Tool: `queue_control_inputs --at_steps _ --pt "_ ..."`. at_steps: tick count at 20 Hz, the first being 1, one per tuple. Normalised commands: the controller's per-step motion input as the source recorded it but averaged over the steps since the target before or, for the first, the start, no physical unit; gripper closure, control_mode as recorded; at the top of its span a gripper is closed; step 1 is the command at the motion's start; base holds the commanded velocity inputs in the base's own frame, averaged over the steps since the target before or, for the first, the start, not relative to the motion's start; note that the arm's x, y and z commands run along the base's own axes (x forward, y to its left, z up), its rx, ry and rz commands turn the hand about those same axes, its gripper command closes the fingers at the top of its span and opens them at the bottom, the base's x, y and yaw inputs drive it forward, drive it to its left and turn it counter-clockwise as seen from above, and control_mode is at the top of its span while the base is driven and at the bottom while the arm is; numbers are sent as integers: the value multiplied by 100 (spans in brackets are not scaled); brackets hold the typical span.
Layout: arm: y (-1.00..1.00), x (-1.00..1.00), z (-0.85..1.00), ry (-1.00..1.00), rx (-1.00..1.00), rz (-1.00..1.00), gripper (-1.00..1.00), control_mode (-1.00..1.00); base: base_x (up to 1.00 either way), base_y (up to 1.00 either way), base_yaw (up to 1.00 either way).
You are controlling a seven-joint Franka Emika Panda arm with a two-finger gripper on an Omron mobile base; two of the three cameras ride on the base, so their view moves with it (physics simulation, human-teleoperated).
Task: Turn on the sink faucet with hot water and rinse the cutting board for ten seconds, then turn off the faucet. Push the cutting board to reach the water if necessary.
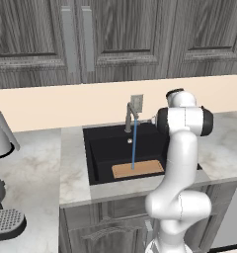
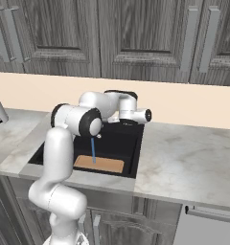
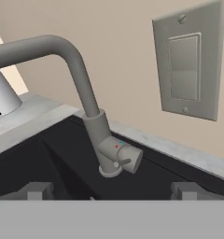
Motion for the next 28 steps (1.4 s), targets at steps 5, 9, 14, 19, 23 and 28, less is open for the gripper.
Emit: queue_control_inputs --at_steps 5,9,14,19,23,28 --pt "0 0 0 0 0 0 -100 -100 0 0 0" --pt "0 0 0 0 0 0 -100 -100 0 0 0" --pt "0 0 0 0 0 0 -100 -100 0 0 0" --pt "0 0 0 0 0 0 -100 -100 0 0 0" --pt "0 0 0 0 0 0 -100 -100 0 0 0" --pt "0 0 0 0 0 0 -100 -100 0 0 0"
